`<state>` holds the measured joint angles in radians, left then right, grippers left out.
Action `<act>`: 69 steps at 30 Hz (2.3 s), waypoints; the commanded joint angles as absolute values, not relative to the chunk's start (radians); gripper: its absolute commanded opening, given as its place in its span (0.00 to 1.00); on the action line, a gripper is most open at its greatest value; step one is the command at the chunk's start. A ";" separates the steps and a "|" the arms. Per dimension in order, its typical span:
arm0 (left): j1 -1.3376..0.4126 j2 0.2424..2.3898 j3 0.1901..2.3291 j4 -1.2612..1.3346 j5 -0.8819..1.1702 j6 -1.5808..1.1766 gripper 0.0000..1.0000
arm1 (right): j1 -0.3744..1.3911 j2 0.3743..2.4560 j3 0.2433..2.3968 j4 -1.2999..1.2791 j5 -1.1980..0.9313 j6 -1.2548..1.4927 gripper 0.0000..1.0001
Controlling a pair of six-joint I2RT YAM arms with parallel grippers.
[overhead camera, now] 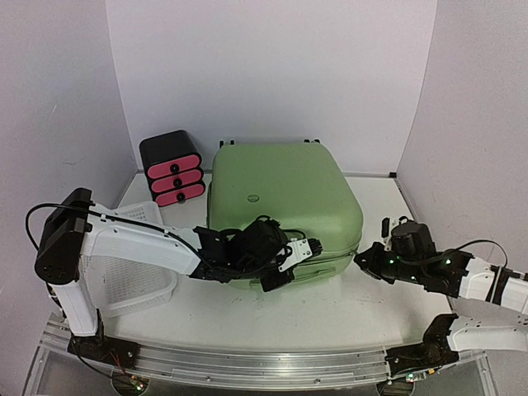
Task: Open, take out, and arrange the luggage
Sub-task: Unzip the zipper of the luggage.
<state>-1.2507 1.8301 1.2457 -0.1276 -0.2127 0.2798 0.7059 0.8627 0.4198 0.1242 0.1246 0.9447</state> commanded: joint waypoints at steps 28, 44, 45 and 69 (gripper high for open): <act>-1.364 1.519 1.339 -0.566 -0.238 -0.032 0.57 | 0.657 0.863 0.718 0.063 0.268 0.612 0.98; -0.859 1.268 1.395 -0.744 -0.323 -0.483 0.99 | 0.623 1.251 0.965 0.194 0.032 0.678 0.98; -0.805 1.278 1.395 -0.735 -0.284 -0.486 0.99 | 0.610 1.260 0.963 0.203 0.013 0.682 0.98; -0.529 1.738 1.517 -0.451 0.409 -0.521 0.97 | 0.589 1.250 0.887 0.249 -0.261 0.675 0.92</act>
<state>-0.5240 1.6783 1.4597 -0.5434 0.2554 -0.5251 0.5583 1.2903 0.9054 0.2096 -0.0826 0.6651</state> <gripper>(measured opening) 0.981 0.935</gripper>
